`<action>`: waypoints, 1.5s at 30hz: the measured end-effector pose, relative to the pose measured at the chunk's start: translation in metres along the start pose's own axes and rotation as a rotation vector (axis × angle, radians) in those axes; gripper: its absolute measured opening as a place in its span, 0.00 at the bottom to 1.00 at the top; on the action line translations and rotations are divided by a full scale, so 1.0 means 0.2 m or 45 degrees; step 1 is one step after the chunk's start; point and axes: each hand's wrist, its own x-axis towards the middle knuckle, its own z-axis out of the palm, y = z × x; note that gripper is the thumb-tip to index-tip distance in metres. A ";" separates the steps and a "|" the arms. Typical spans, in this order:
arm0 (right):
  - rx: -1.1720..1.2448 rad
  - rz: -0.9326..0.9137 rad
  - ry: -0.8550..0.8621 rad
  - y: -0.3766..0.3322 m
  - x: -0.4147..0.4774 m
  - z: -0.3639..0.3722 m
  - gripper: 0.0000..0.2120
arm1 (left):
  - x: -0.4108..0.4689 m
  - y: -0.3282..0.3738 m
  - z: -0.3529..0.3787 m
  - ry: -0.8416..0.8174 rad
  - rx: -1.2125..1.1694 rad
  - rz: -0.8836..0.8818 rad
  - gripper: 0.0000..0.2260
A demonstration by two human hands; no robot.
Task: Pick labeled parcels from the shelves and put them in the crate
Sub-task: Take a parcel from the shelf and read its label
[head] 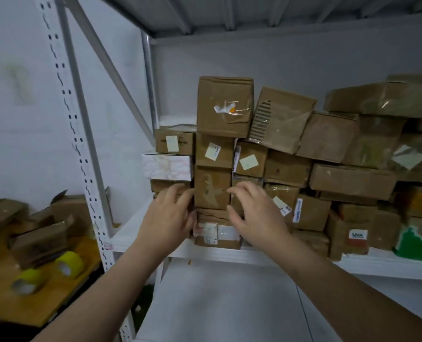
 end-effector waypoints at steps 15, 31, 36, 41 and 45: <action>0.103 0.014 0.076 -0.27 0.57 0.30 0.22 | 0.69 -0.66 0.08 0.055 0.146 0.249 0.48; 1.351 0.536 0.411 -0.56 0.66 0.40 0.27 | 0.46 -0.92 0.13 0.751 -0.409 0.663 0.23; 1.323 0.521 0.436 -0.63 0.64 0.42 0.24 | 0.32 -0.96 0.17 0.434 -0.690 0.545 0.20; 1.326 0.447 0.417 -0.66 0.57 0.46 0.28 | 0.27 -0.91 0.05 0.107 -1.627 -0.064 0.18; 1.306 0.433 0.430 -0.70 0.54 0.47 0.29 | 0.22 -0.90 0.00 -0.068 -1.938 -0.141 0.17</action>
